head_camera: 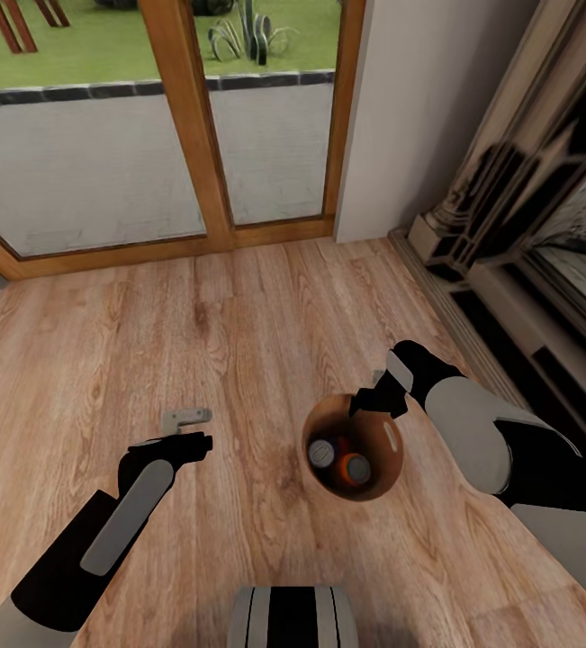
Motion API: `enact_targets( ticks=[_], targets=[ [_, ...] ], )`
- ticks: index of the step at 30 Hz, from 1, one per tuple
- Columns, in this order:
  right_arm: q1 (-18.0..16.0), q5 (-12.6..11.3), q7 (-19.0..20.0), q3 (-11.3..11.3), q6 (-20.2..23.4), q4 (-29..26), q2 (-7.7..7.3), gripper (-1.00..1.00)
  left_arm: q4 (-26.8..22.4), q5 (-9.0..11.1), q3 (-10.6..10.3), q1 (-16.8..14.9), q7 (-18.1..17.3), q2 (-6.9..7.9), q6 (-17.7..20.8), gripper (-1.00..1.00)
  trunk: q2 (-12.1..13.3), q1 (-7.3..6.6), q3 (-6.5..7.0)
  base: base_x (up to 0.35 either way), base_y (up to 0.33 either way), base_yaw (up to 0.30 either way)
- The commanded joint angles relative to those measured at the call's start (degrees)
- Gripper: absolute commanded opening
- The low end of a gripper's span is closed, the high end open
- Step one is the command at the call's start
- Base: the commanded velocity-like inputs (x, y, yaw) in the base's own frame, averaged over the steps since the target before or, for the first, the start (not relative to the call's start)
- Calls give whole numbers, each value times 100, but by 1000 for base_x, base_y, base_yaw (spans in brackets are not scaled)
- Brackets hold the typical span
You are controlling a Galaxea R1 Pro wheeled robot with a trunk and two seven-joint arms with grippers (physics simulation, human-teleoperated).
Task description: Put the three can of soda from the living room inside the tash can in the kitchen.
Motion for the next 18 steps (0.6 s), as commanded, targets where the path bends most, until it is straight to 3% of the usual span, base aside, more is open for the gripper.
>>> enact_targets(
  ticks=[1, 18],
  targets=[
    [0, 0, 0, 0, 0, 0, 0, 100, 0, 0, 0, 0, 0, 0, -1, 100, 0, 0, 0, 0, 0, 0],
    [0, 6, 0, 3, 0, -6, 0, 100, 0, 0, 0, 0, 0, -7, -3, 100, 0, 0, 0, 0, 0, 0]
  ],
)
